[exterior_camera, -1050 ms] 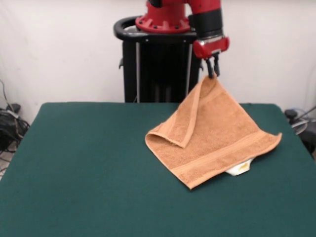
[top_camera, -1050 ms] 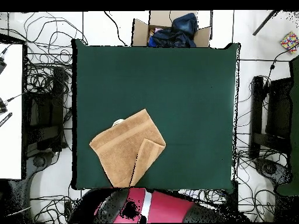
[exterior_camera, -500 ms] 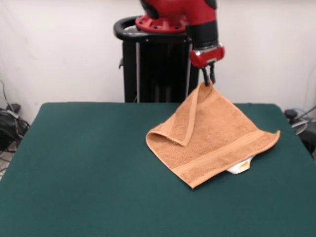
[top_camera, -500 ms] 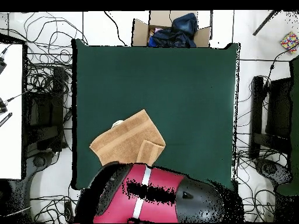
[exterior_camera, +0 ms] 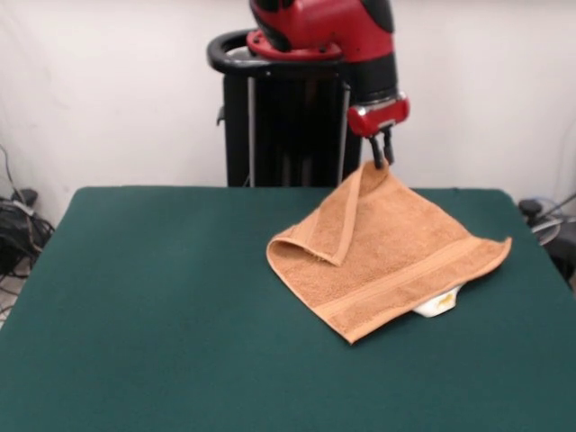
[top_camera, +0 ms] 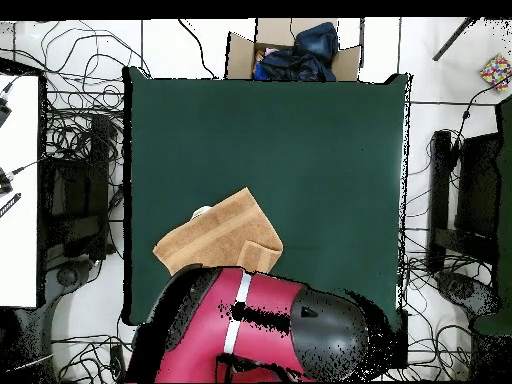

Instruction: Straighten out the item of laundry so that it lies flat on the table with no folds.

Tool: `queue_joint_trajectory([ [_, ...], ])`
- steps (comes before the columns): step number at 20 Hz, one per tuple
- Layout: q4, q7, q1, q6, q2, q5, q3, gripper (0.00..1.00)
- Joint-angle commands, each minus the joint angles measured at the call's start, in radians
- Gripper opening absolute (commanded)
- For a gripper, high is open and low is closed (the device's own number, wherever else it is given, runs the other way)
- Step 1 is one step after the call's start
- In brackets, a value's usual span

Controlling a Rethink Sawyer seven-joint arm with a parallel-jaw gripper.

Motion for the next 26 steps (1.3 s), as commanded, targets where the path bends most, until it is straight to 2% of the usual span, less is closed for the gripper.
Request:
queue_joint_trajectory([
  [1,-0.145,0.179,0.022,-0.022,0.095,0.006,-0.024,0.0],
  [26,-0.153,0.174,0.028,-0.027,0.105,0.006,-0.025,0.0],
])
